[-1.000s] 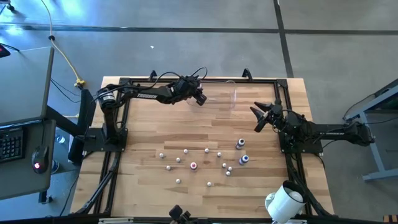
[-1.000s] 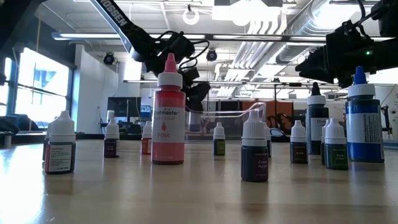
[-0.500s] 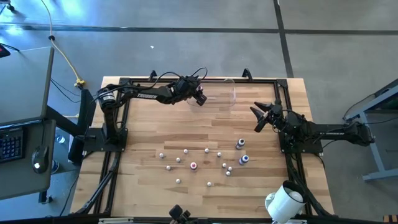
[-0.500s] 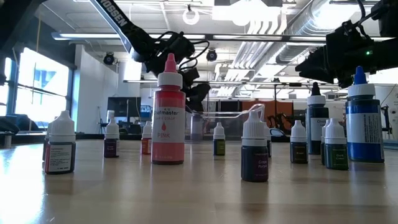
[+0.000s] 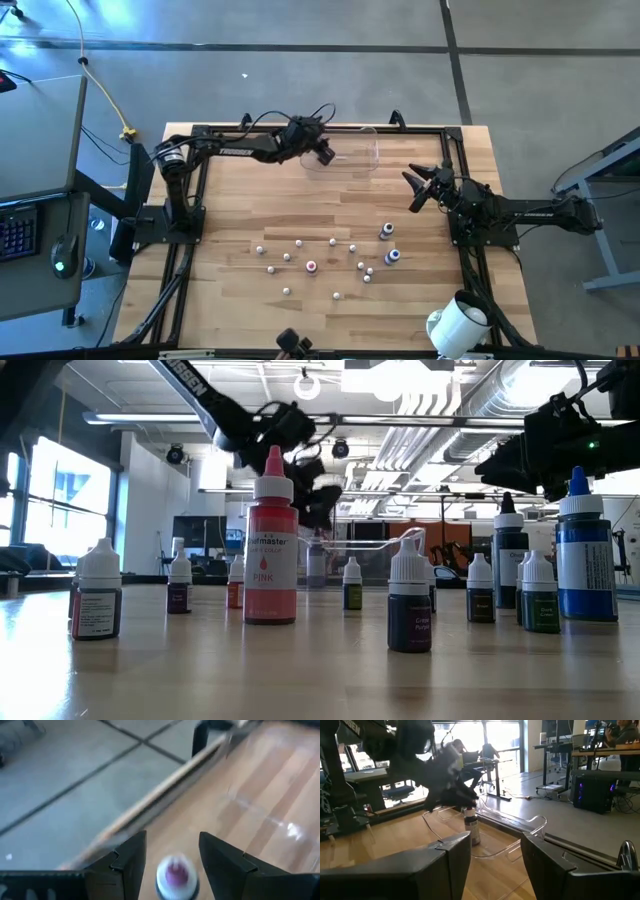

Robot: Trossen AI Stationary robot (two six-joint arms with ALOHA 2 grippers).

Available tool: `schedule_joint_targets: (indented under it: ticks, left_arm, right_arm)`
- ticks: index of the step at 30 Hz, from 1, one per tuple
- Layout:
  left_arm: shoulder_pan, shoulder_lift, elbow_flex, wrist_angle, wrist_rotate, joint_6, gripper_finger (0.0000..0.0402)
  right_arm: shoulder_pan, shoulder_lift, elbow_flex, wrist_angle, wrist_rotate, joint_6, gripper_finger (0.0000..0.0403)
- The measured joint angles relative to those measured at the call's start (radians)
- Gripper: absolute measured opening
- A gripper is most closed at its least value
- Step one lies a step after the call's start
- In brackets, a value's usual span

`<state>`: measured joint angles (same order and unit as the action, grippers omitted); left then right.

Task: Pick & Place food coloring
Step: Put the black food coloring into the transparent bin

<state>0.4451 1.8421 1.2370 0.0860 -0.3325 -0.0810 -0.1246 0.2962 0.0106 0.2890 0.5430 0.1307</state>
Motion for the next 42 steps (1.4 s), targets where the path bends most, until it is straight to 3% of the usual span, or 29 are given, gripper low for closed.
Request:
schedule_joint_targets:
  ticks: [5,13,23,30,32,37,42]
  left_arm:
    - [-0.002,-0.010,0.147,-0.212,-0.009,0.027,0.0179]
    - [-0.014,-0.020,0.465,-0.695,0.222,0.109,0.0179]
    - [-0.022,-0.023,0.881,-1.198,0.482,0.213,0.0179]
    - [-0.022,-0.022,1.100,-1.567,0.488,0.230,0.0179]
    - [-0.022,-0.037,1.118,-1.638,0.489,0.238,0.0179]
    - [-0.082,-0.136,1.065,-1.617,0.473,0.227,0.0179]
    - [-0.200,-0.300,0.909,-1.521,0.421,0.227,0.0179]
  right_arm:
    - [0.000,0.000,0.000,-0.001,-0.039,-0.033,0.0165]
    - [0.001,0.021,0.000,0.001,-0.454,-0.017,0.0165]
    - [0.004,0.191,0.015,0.098,-0.535,0.062,0.0165]
    - [0.107,0.353,0.137,0.105,-0.567,0.021,0.0165]
    - [0.148,0.399,0.175,0.106,-0.559,-0.019,0.0165]
    - [0.246,0.493,0.232,0.105,-0.540,-0.099,0.0165]
    - [0.316,0.556,0.238,0.063,-0.464,-0.134,0.0165]
